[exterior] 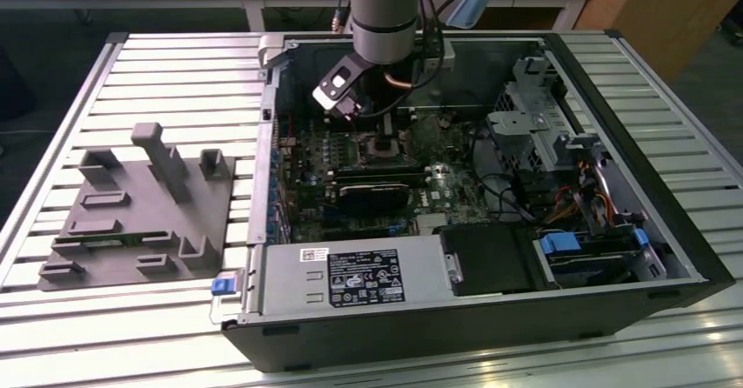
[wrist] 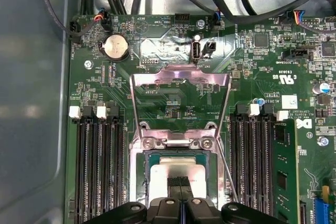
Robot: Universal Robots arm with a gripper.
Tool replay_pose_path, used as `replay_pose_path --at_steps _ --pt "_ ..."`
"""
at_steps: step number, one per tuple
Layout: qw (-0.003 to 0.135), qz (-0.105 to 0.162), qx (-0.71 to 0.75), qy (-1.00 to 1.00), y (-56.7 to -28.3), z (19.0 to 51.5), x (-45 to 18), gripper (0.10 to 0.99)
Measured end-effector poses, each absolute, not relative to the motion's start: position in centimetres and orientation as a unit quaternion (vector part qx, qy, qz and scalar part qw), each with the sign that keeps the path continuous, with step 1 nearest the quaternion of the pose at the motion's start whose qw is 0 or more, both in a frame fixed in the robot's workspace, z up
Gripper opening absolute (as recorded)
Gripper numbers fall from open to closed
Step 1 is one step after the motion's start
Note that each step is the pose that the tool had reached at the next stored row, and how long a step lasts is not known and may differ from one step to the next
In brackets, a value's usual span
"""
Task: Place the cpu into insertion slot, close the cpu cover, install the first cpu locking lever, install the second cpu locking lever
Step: 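Place the cpu into insertion slot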
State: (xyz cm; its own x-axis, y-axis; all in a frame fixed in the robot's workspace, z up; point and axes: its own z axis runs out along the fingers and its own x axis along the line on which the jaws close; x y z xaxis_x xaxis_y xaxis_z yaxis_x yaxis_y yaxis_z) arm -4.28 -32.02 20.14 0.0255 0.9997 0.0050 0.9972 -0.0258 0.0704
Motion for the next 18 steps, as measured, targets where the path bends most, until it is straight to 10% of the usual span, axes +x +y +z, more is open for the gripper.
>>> replay_pose_path --at_steps 18 --pt "0.023 0.027 0.716 0.698 -32.01 19.97 -4.28 0.106"
